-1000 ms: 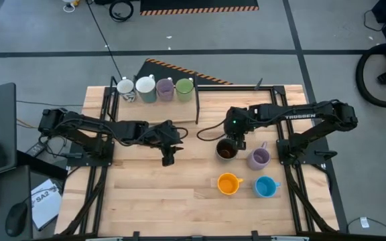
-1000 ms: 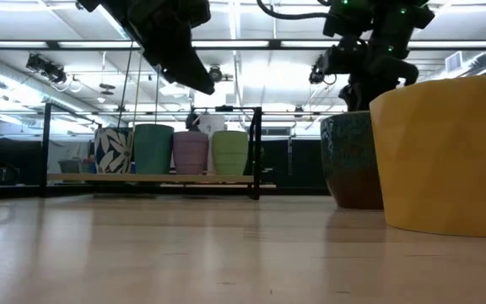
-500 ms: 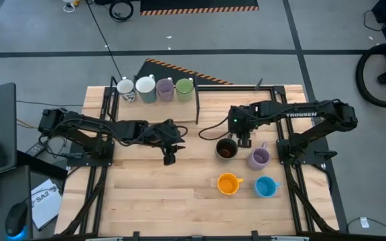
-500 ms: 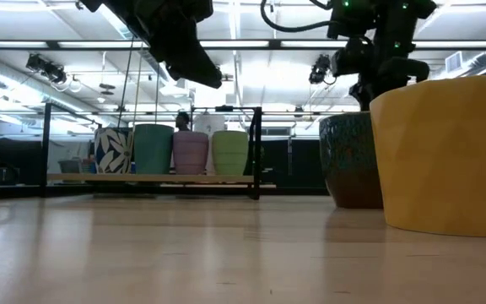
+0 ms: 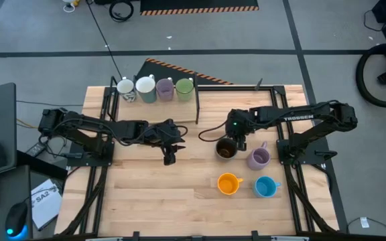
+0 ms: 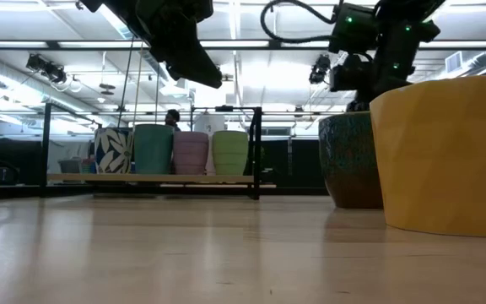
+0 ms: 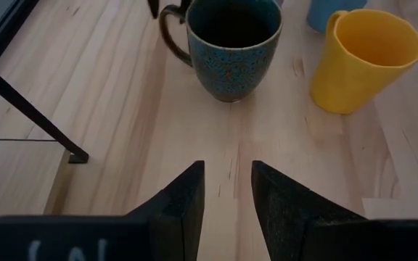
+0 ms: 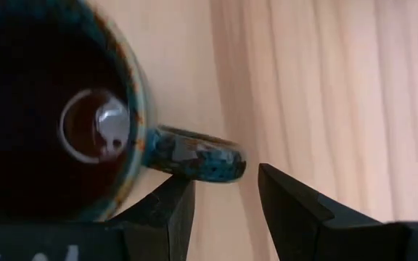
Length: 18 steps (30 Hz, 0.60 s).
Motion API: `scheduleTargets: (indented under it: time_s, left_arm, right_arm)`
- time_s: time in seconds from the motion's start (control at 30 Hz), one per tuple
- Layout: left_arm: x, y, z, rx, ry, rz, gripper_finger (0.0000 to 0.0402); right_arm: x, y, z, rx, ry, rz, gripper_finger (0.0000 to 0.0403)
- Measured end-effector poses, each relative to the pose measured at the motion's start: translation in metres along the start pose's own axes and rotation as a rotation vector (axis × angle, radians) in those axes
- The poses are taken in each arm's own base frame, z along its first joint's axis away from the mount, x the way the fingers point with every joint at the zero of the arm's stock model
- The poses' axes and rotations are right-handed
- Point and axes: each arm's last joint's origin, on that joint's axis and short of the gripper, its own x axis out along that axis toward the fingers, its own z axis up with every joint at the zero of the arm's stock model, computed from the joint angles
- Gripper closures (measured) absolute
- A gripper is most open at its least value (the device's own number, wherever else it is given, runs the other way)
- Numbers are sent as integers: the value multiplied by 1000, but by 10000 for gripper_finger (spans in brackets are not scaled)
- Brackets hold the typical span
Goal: Place coffee mugs
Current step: Put the dark blue patterned mug on the shelf
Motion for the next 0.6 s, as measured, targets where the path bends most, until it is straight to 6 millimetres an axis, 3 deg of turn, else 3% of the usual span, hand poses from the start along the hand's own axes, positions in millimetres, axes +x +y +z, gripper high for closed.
scheduleTargets:
  time_s: [0.6]
  left_arm:
    - [1, -1, 11, 37, -112, -8, 280]
  right_arm:
    - [-1, -9, 24, -173, -299, 51, 245]
